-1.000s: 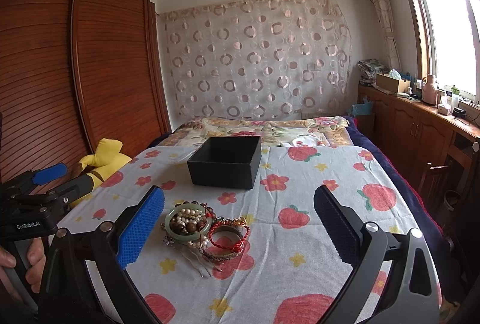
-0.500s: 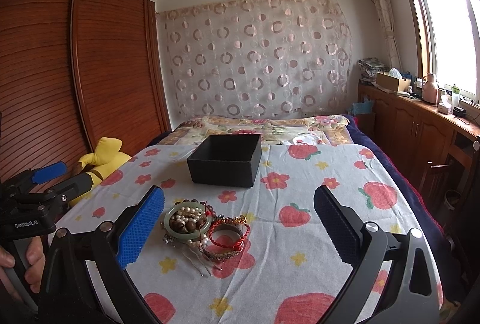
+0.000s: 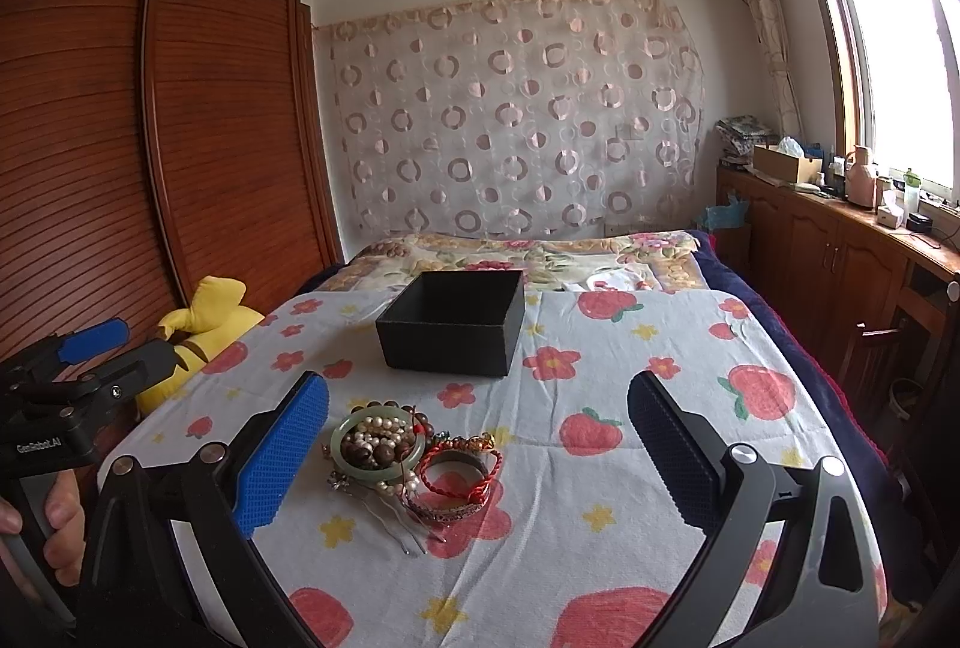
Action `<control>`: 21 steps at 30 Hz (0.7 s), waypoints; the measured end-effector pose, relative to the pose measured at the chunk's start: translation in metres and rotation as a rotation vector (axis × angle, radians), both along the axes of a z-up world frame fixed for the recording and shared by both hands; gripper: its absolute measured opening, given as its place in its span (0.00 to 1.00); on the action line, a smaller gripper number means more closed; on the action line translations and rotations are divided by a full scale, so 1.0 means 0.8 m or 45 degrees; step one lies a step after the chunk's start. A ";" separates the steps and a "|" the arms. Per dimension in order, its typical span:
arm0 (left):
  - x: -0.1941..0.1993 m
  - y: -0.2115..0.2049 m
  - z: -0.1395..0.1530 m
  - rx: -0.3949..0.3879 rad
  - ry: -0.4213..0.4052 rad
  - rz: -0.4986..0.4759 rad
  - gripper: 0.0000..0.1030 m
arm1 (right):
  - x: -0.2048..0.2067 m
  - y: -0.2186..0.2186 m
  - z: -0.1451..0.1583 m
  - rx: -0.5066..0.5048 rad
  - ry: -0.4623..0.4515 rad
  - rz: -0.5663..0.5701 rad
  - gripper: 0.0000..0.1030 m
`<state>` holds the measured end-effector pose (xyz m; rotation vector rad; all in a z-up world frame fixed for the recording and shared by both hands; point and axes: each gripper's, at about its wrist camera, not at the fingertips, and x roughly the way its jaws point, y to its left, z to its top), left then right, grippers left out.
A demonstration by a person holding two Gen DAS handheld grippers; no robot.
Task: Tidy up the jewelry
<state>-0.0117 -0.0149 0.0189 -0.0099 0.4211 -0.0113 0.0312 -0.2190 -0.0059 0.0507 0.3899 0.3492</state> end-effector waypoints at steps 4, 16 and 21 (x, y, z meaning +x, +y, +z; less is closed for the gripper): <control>-0.001 -0.001 0.001 -0.001 0.000 -0.001 0.93 | -0.001 0.000 0.001 0.001 -0.001 0.000 0.98; -0.002 0.001 0.001 -0.002 -0.004 -0.001 0.93 | -0.002 0.000 0.002 0.002 -0.002 0.000 0.98; -0.003 0.001 0.001 -0.003 -0.005 -0.001 0.93 | -0.002 -0.001 0.003 0.002 -0.002 0.000 0.98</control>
